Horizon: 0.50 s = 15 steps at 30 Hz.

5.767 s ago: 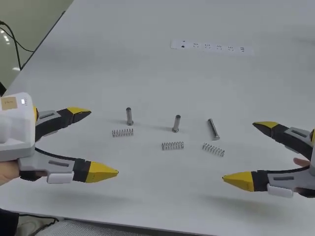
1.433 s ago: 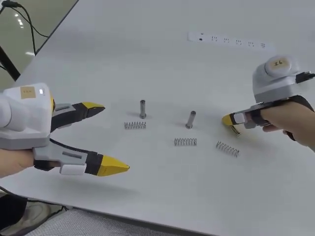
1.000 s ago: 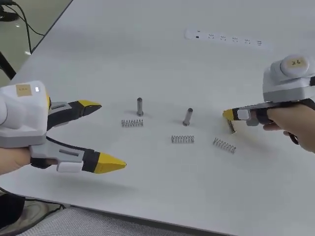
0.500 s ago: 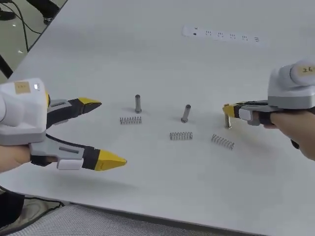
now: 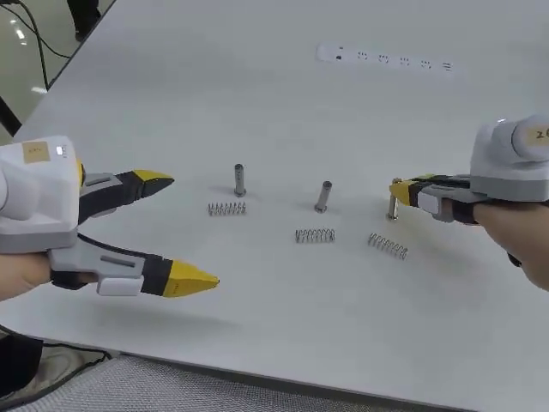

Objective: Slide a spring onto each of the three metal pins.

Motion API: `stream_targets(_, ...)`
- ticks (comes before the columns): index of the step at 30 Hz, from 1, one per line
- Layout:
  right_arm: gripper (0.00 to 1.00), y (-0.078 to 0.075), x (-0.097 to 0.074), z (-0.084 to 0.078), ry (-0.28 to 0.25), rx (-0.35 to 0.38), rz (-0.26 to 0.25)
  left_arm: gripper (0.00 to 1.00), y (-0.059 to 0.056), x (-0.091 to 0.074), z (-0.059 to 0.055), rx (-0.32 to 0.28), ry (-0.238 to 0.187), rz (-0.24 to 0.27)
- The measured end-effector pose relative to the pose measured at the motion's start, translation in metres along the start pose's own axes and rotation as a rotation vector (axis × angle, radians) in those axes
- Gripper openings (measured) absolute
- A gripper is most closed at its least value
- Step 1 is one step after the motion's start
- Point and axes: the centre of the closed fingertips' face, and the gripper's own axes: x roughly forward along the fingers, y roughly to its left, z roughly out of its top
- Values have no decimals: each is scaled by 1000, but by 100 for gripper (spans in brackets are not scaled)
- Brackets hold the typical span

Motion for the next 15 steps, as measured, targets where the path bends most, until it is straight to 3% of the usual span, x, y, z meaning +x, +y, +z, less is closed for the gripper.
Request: stream_targets(15,10,6,-9,-5,-23,-31,-11,95,-2,1,0,-1,1,-3)
